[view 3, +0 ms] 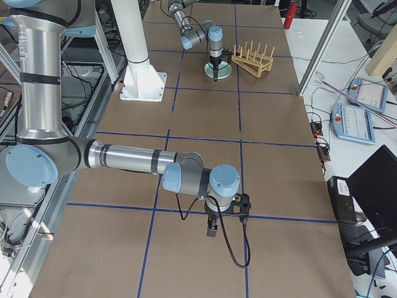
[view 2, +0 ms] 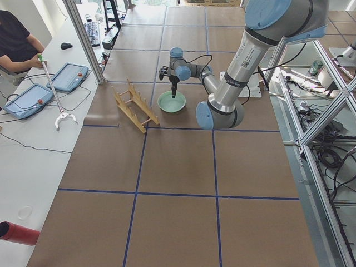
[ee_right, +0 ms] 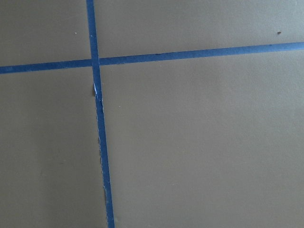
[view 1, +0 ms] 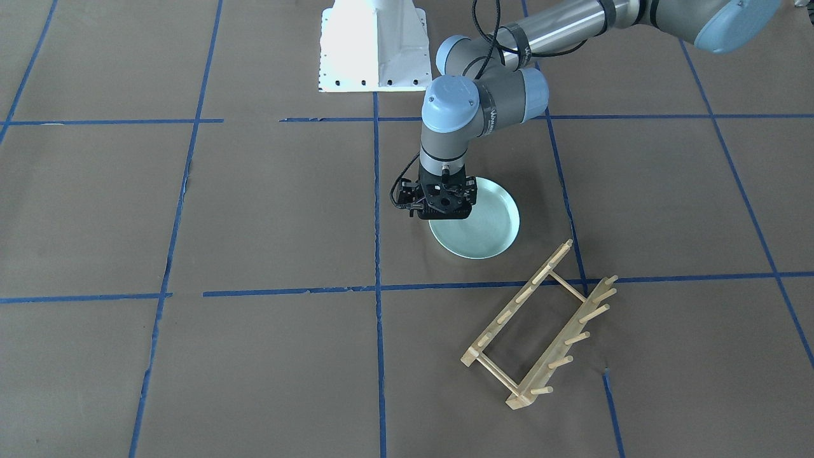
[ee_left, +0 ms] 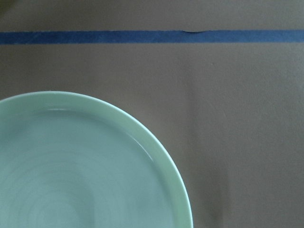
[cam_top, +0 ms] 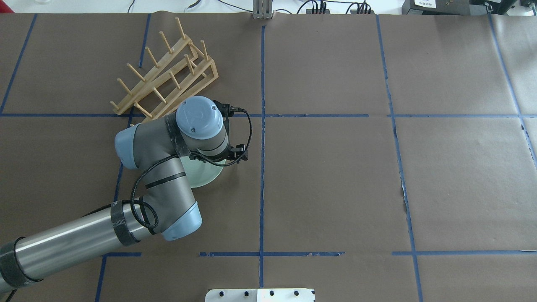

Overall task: Place plate on rack
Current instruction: 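Lower the left gripper and grasp the plate's rim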

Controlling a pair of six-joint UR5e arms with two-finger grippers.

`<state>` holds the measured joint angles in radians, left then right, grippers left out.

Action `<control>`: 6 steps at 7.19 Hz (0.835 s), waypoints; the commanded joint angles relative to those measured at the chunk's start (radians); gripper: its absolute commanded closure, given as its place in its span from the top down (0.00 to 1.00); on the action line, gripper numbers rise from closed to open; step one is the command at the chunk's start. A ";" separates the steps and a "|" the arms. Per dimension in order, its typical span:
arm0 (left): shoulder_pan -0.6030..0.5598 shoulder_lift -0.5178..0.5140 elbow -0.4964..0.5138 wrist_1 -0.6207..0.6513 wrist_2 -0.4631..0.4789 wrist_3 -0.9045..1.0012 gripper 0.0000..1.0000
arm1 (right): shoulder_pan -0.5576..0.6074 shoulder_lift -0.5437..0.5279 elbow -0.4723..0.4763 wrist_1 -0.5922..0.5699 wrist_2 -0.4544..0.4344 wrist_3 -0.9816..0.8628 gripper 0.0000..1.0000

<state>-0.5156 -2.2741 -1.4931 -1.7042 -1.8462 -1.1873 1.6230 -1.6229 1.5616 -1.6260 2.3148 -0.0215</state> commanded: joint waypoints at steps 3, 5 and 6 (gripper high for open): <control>0.009 -0.001 0.001 0.000 0.010 0.002 0.71 | 0.000 0.000 0.000 0.000 0.000 0.000 1.00; 0.009 -0.002 -0.001 0.002 0.010 0.000 0.34 | 0.000 0.000 0.000 0.000 0.000 0.000 1.00; 0.009 -0.002 -0.002 0.002 0.010 0.000 0.15 | 0.000 0.001 0.000 0.000 0.000 0.000 1.00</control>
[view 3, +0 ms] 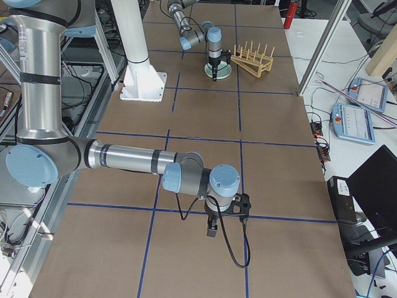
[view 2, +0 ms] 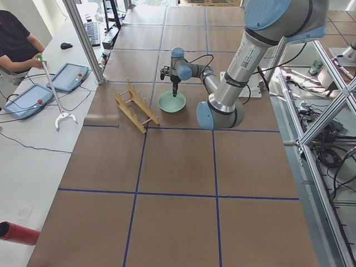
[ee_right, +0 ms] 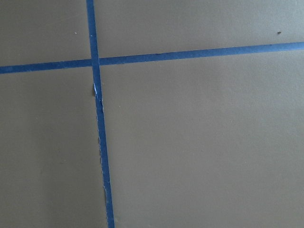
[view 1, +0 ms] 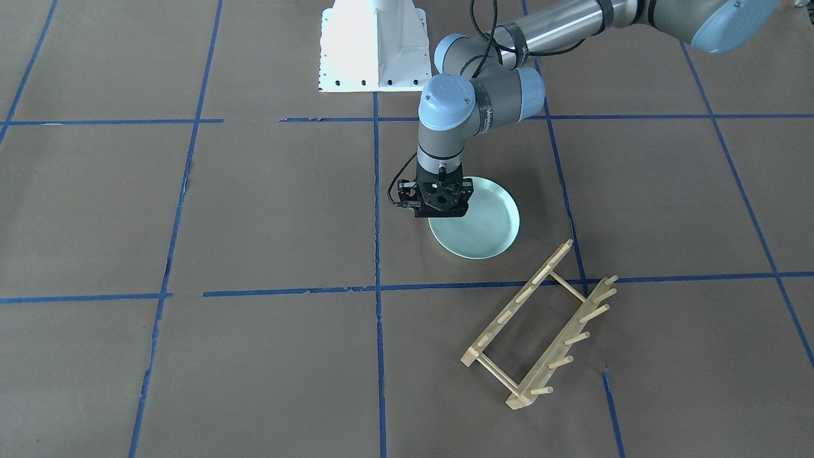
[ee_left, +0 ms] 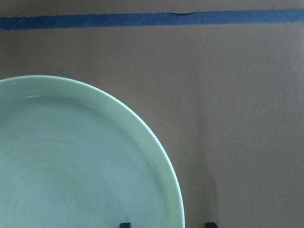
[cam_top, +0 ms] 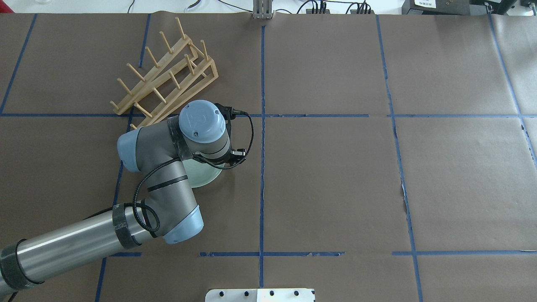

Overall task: Place plate on rack
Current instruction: 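Lower the left gripper and grasp the plate's rim, then lift the plate with the left gripper and tilt it upright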

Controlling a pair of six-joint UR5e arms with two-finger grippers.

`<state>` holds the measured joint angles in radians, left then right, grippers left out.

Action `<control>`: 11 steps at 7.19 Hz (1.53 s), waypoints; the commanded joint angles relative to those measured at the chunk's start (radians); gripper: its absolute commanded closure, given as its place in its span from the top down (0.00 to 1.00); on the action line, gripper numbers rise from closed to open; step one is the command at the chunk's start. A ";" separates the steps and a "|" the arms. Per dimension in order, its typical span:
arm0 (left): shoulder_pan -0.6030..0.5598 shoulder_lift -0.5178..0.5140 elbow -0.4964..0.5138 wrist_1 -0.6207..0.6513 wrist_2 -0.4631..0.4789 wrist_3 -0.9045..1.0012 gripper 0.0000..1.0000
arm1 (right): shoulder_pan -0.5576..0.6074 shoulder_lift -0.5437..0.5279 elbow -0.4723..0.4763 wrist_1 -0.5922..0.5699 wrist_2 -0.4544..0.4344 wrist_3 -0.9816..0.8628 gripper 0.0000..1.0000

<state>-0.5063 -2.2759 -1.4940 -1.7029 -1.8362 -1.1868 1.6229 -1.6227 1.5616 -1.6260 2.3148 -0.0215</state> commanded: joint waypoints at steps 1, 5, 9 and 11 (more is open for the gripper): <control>0.000 -0.001 -0.005 0.002 0.000 -0.001 0.03 | 0.000 0.000 0.000 0.000 0.000 0.000 1.00; -0.026 0.004 -0.163 0.073 -0.003 -0.004 0.00 | 0.000 0.000 0.000 0.000 0.000 0.000 1.00; -0.277 -0.010 -0.448 0.177 -0.122 -0.004 0.00 | 0.000 0.001 0.000 0.000 0.000 0.000 1.00; -0.418 -0.024 -0.483 0.164 -0.190 -0.007 0.00 | 0.000 0.000 0.000 0.000 0.000 0.000 1.00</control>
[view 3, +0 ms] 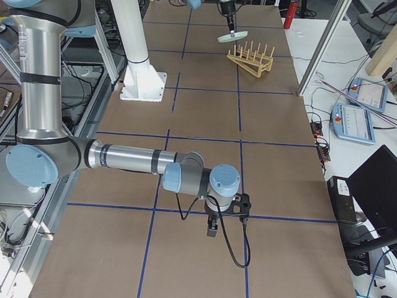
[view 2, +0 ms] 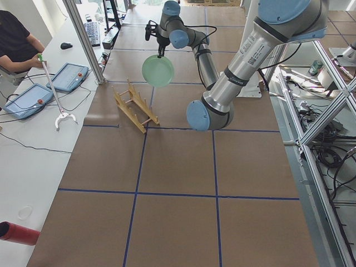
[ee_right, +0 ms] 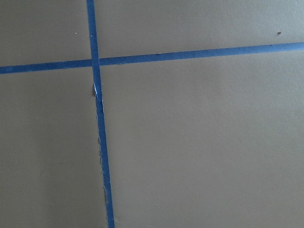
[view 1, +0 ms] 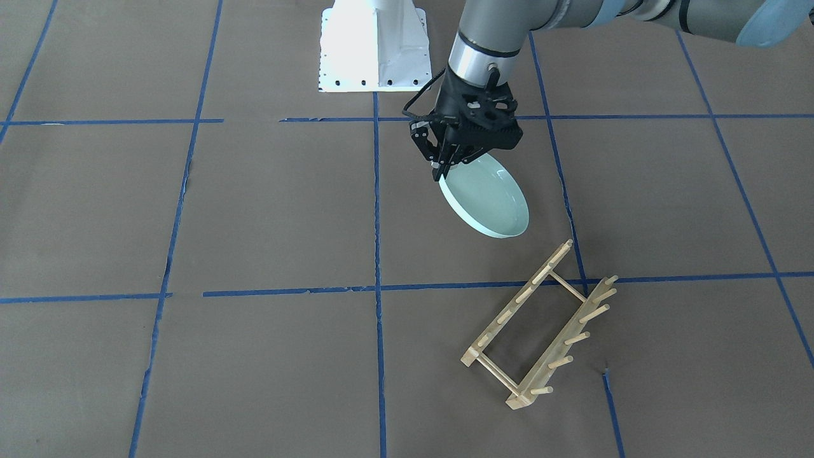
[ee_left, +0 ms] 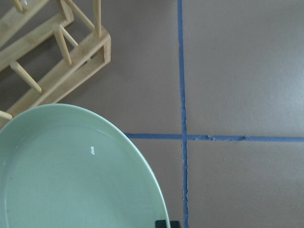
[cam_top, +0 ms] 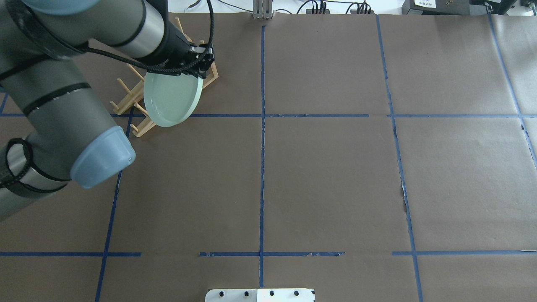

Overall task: Place plate on rack
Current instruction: 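Lift the plate with the left gripper and tilt it upright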

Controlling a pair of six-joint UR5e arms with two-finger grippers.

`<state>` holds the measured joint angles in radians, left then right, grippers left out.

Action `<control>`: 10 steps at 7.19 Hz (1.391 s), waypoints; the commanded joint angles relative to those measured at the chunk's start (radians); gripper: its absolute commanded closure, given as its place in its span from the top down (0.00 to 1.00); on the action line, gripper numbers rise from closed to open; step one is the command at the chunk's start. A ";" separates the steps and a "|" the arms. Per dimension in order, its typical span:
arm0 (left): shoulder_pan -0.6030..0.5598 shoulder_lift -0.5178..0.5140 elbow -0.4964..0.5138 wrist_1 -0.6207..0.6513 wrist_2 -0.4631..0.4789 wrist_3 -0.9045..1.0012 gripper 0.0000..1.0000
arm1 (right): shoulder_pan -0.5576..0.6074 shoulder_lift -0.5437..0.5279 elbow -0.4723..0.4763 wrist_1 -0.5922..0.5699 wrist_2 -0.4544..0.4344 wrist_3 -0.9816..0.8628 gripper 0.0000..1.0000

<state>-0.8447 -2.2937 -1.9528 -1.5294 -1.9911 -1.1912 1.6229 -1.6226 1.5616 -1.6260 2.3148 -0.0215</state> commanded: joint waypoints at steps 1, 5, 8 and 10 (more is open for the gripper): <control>-0.121 0.000 -0.024 -0.126 -0.035 -0.069 0.00 | 0.000 0.000 0.000 0.000 0.000 0.000 1.00; -0.172 0.110 0.096 -0.802 0.174 -0.514 0.00 | 0.000 0.001 0.000 0.000 0.000 0.000 1.00; -0.171 0.169 0.279 -1.150 0.308 -0.665 0.00 | 0.000 0.000 0.000 0.000 0.000 0.000 1.00; -0.163 0.157 0.397 -1.259 0.440 -0.689 0.00 | 0.000 0.000 0.000 0.000 0.000 0.000 1.00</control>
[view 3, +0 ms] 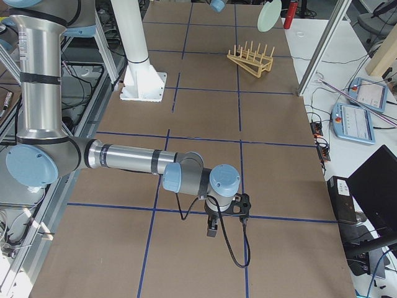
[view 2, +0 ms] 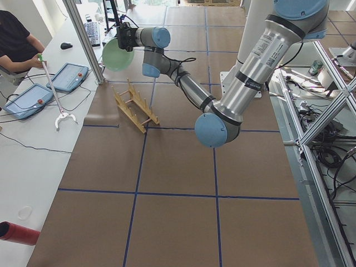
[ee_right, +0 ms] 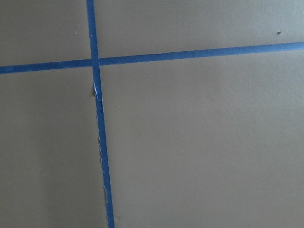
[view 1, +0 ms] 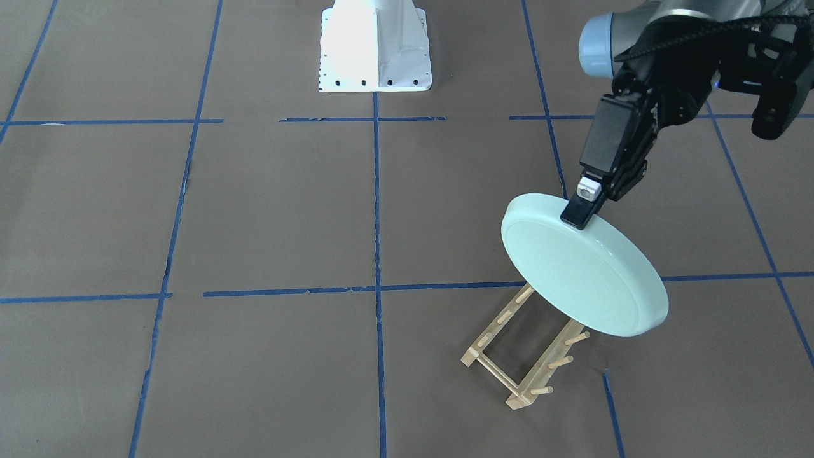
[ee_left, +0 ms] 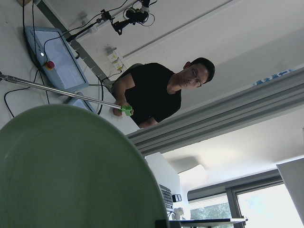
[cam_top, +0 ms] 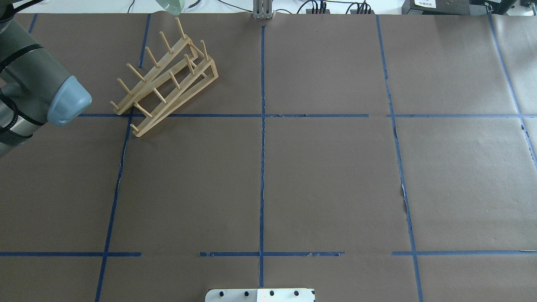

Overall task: Place plate on rack
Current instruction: 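Lift the plate with the left gripper and tilt it upright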

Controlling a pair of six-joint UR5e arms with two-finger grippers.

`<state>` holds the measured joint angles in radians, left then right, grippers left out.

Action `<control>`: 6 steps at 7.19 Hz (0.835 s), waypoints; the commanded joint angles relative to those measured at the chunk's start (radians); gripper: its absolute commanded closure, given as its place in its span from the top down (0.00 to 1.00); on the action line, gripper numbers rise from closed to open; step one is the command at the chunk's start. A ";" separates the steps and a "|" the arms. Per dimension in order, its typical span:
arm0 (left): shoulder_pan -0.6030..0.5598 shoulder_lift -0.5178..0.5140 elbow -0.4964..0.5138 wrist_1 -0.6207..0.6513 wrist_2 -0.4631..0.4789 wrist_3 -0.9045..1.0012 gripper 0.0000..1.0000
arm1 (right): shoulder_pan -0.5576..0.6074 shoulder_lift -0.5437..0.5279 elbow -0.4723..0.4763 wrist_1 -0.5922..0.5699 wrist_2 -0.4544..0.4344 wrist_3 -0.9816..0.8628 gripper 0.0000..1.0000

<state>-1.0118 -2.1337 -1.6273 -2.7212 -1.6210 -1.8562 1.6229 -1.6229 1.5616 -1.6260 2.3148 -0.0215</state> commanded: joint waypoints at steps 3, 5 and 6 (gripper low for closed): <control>0.085 -0.008 0.158 -0.117 0.160 -0.026 0.00 | 0.000 0.000 0.000 0.000 0.000 0.000 1.00; 0.122 0.000 0.159 -0.127 0.174 -0.024 0.00 | 0.000 0.000 0.000 0.000 0.000 0.000 1.00; 0.133 0.004 0.158 -0.140 0.174 -0.026 0.00 | 0.000 0.000 0.000 0.000 0.000 0.000 1.00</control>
<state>-0.8968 -2.1348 -1.4698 -2.8481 -1.4508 -1.8815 1.6229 -1.6229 1.5616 -1.6260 2.3148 -0.0215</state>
